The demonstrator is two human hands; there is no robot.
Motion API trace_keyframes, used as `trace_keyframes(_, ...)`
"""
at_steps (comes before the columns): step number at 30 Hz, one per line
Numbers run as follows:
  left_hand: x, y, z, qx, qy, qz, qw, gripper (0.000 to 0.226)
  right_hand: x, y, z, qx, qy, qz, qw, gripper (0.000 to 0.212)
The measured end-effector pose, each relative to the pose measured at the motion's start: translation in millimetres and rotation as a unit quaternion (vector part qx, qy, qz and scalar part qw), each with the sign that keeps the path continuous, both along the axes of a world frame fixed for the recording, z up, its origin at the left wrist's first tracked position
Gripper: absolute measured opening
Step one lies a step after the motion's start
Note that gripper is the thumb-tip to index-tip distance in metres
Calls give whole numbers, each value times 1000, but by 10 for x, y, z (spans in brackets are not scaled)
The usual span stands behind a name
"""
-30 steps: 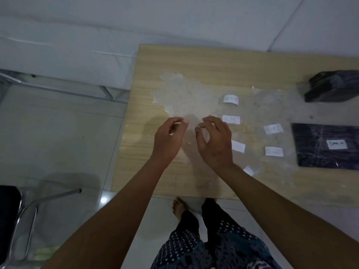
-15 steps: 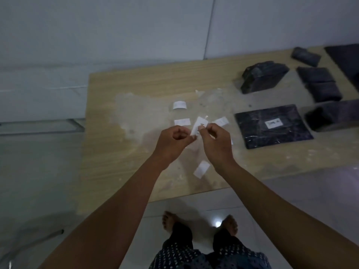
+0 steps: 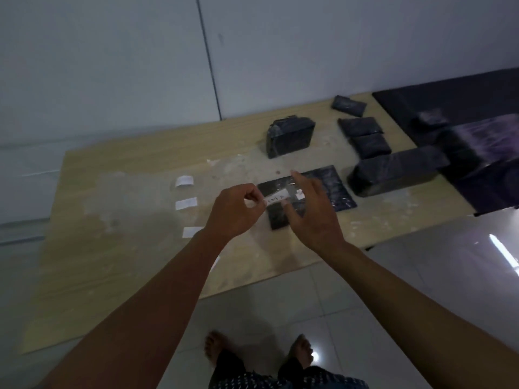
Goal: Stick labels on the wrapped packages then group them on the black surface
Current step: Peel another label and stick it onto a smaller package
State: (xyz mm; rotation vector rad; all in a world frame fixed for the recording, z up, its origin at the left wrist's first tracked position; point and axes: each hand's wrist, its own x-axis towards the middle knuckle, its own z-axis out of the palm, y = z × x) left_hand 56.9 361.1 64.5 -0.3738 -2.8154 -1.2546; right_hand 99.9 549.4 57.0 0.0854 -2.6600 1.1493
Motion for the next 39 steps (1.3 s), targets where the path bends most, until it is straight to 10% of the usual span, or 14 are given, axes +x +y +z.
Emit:
trace_keyframes(12, -445, 711, 26, -31, 34, -71, 996, 3, -625, 874, -25, 34, -2, 70, 997, 15)
trace_keyframes(39, -2492, 1176, -323, -12, -5, 130, 991, 14, -3118, 1242, -232, 54, -151, 90, 983, 20)
